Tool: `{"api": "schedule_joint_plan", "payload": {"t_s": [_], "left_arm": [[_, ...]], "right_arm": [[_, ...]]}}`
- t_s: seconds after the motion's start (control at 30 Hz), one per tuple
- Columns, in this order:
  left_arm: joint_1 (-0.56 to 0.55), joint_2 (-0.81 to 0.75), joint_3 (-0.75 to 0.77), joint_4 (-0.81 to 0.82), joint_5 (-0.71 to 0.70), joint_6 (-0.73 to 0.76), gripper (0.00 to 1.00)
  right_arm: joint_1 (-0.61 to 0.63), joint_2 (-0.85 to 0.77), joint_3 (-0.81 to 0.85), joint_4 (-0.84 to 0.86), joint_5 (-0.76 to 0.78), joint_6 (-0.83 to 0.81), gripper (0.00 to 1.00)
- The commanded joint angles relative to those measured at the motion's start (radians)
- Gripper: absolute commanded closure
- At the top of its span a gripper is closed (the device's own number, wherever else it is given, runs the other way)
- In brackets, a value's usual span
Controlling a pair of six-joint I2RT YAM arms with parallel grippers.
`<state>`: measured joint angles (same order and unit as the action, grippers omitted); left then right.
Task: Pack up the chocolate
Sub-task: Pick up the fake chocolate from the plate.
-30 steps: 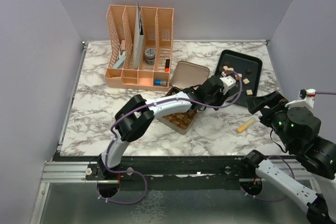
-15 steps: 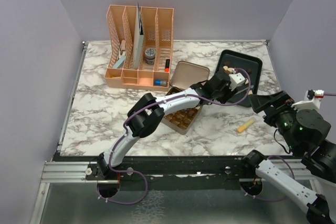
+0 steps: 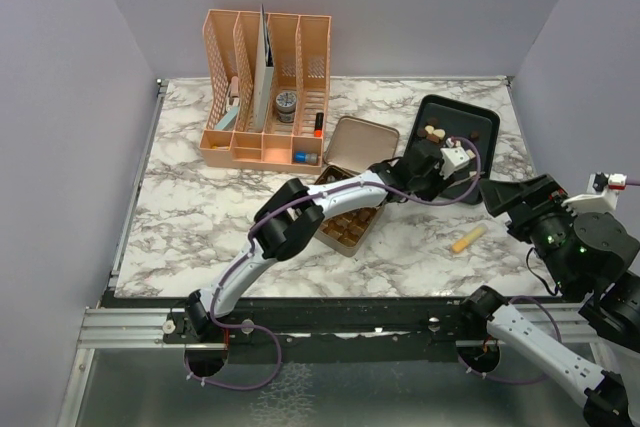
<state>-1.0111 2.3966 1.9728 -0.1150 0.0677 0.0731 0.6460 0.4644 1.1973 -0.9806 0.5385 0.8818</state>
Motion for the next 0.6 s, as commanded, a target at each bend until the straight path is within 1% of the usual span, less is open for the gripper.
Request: {"api": "schedule_joint_plan", "payload": {"t_s": [0.0,0.23,0.57], "left_arm": [[-0.013,0.034,0.074,-0.006,0.009,0.026,0.51],[-0.024,0.052,0.095,-0.018,-0.015,0.042,0.56],[-0.042,0.030,0.084,-0.019,-0.060,0.046,0.70]], "right_arm": [[-0.003,-0.015,0.029,0.010,0.032,-0.014,0.06],[-0.003,-0.015,0.029,0.014,0.034,-0.021,0.06],[-0.003,-0.045,0.023,0.003,0.045,-0.012,0.06]]}}
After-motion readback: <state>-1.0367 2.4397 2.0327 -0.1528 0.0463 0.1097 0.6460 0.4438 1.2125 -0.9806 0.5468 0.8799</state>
